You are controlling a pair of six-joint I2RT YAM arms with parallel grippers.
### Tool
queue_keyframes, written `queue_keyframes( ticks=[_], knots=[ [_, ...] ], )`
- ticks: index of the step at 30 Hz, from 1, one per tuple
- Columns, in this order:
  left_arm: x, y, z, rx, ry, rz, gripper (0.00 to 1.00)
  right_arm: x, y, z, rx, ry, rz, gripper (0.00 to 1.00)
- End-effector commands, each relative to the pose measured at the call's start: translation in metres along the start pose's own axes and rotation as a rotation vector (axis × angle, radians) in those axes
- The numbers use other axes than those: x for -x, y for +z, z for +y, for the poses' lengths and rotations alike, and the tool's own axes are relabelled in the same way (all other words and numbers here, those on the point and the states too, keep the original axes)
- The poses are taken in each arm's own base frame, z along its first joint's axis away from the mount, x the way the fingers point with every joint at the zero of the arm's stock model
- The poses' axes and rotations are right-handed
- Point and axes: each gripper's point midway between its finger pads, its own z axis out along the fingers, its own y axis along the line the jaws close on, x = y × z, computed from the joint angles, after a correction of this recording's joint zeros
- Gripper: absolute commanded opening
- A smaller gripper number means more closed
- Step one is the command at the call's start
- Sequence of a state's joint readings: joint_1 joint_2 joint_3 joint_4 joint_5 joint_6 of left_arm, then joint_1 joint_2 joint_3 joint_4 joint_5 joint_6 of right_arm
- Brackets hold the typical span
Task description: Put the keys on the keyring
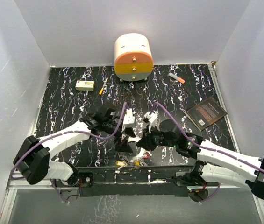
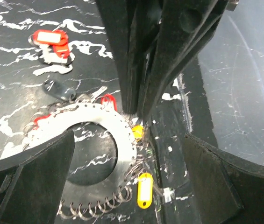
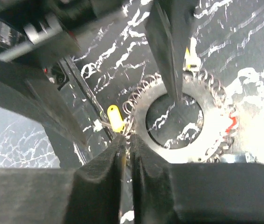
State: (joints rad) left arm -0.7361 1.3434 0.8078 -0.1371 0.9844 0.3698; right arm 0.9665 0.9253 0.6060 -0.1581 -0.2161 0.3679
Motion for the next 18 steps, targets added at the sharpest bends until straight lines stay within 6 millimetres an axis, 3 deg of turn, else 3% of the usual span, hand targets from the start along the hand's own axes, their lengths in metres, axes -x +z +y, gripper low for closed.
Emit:
queue_keyframes(
  ticks=[1, 2, 4, 11, 15, 18],
  knots=[
    [0.003, -0.029, 0.014, 0.121, 0.043, 0.010, 0.96, -0.018, -0.011, -0.013, -0.074, 0.030, 0.058, 0.24],
    [0.002, -0.039, 0.022, 0.162, 0.025, 0.004, 0.96, -0.022, -0.013, -0.014, -0.079, 0.034, 0.077, 0.32],
    [-0.002, -0.050, 0.032, 0.217, -0.007, -0.002, 0.96, -0.028, -0.014, -0.012, -0.070, 0.043, 0.110, 0.34],
    [-0.006, -0.062, 0.047, 0.335, -0.060, -0.001, 0.97, -0.063, 0.003, -0.015, -0.111, 0.205, 0.273, 0.30],
    [-0.006, -0.069, 0.049, 0.377, -0.059, -0.005, 0.97, -0.074, 0.011, -0.019, -0.189, 0.284, 0.356, 0.29],
    [-0.008, -0.071, 0.047, 0.384, -0.054, -0.002, 0.97, -0.074, 0.017, -0.011, -0.206, 0.300, 0.391, 0.29]
  ],
)
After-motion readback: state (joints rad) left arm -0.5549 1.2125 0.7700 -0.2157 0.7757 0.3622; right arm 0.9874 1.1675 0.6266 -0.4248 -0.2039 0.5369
